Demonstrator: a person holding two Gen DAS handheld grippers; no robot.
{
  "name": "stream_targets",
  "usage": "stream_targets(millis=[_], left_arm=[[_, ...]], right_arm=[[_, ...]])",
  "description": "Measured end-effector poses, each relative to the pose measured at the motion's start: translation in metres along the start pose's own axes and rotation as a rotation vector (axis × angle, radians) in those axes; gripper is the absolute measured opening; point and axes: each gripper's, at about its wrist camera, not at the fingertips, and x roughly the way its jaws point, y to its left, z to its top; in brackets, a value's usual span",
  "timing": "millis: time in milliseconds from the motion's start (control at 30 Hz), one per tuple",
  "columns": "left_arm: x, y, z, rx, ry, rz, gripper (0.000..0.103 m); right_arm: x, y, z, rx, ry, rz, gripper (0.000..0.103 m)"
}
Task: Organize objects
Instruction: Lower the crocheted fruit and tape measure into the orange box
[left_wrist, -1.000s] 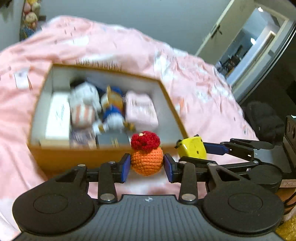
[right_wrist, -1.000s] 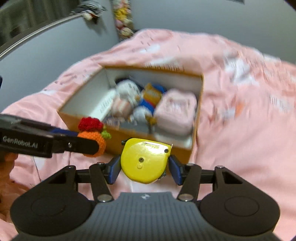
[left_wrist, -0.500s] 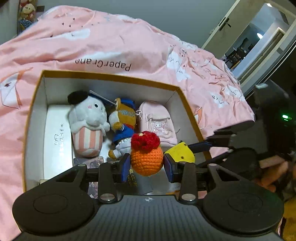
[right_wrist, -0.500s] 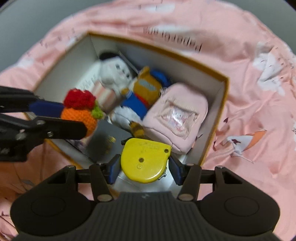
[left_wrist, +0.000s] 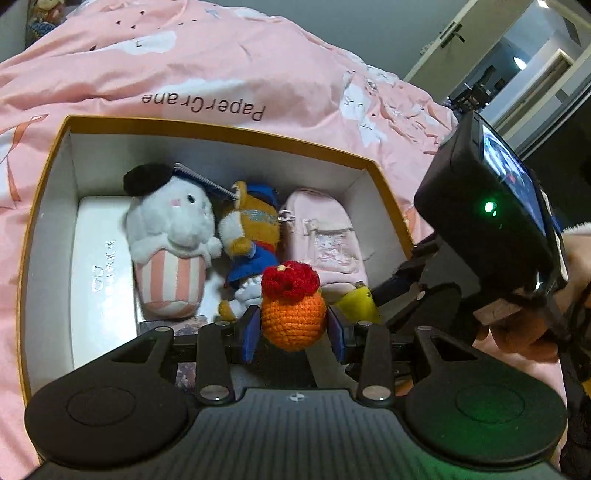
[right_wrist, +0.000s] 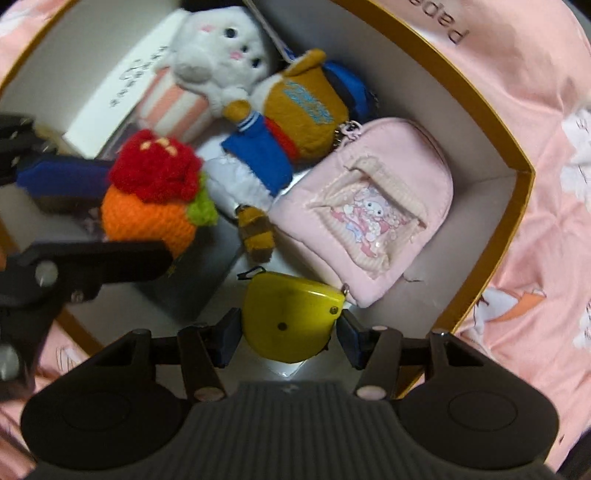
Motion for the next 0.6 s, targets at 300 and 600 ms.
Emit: stream_targets(millis=[300,600], left_arm=[[-0.004,0.005,0.0,-0.023,-0.007,-0.016,0.044],[-0.004,0.009,0.001,-0.034,-0.012,-0.01,0.044]], right_arm=[[0.01,0.014,-0.007,-0.049,0.066,-0.058,0.06],[0.004,0.015,-0.023,-0.082,0.034,-0.031,0.044]])
